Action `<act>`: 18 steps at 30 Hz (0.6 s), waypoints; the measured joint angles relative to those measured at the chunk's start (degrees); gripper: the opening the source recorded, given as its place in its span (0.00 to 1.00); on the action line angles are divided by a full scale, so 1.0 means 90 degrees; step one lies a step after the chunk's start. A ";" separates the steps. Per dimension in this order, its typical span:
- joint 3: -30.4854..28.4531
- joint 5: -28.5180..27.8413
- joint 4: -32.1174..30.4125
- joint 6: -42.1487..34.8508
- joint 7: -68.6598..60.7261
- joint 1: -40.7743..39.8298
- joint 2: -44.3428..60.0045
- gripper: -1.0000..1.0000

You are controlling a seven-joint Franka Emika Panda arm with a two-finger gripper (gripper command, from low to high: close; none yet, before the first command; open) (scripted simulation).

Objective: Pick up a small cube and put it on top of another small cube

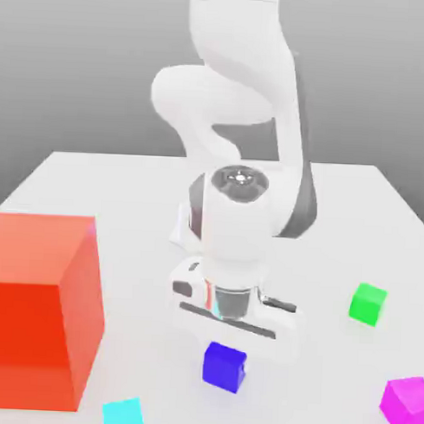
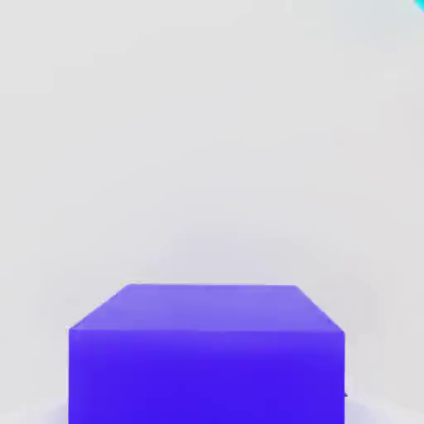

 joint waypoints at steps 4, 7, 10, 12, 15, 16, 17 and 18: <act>0.0164 0.0156 -0.0131 -0.0549 0.0239 0.0202 -0.0675 0.00; 0.0371 0.0206 -0.0191 -0.0686 0.0939 0.0649 -0.0872 0.00; 0.0580 0.0267 -0.0248 -0.0801 0.1671 0.1059 -0.1044 0.00; 0.0725 0.0316 -0.0286 -0.0876 0.2156 0.1330 -0.1158 0.00; 0.0920 0.0401 -0.0342 -0.0989 0.2876 0.1754 -0.1330 0.00; 0.1002 0.0435 -0.0361 -0.1024 0.3111 0.1874 -0.1388 0.00; 0.1081 0.0469 -0.0380 -0.1063 0.3348 0.1996 -0.1446 0.00; 0.1157 0.0504 -0.0398 -0.1101 0.3584 0.2117 -0.1504 0.00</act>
